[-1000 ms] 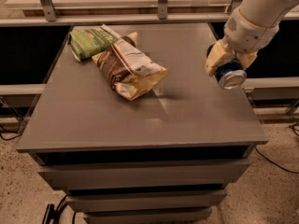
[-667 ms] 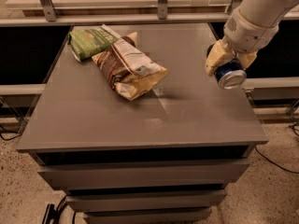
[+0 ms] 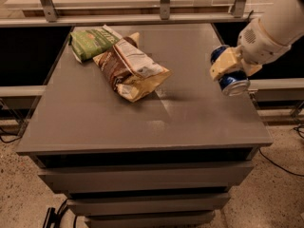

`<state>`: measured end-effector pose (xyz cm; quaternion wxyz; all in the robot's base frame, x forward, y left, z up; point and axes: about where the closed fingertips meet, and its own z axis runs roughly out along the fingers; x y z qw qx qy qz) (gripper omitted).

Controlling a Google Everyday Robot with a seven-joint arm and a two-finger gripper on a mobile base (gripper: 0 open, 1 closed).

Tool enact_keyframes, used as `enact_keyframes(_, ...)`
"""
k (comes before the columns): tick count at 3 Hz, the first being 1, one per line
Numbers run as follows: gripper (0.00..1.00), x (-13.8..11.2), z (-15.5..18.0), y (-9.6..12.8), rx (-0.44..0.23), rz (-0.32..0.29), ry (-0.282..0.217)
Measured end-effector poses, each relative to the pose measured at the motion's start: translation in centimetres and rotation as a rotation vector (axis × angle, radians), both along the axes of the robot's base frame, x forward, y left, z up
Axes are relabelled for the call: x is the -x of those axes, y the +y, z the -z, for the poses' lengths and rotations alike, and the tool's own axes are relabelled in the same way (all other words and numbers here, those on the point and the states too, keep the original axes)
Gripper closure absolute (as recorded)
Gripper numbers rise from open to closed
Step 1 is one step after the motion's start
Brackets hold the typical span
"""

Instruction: Place pepsi can upright

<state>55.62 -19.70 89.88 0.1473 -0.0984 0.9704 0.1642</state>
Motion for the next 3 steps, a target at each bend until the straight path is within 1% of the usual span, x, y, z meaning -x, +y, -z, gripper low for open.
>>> enact_keyframes(1, 1.00, 0.31, 0.43, -0.27, -0.126, -0.067, -0.095)
enact_keyframes(2, 1.00, 0.56, 0.42, -0.54, -0.248, -0.132, -0.212)
enact_keyframes(3, 1.00, 0.97, 0.09, -0.80, -0.241, -0.192, -0.259)
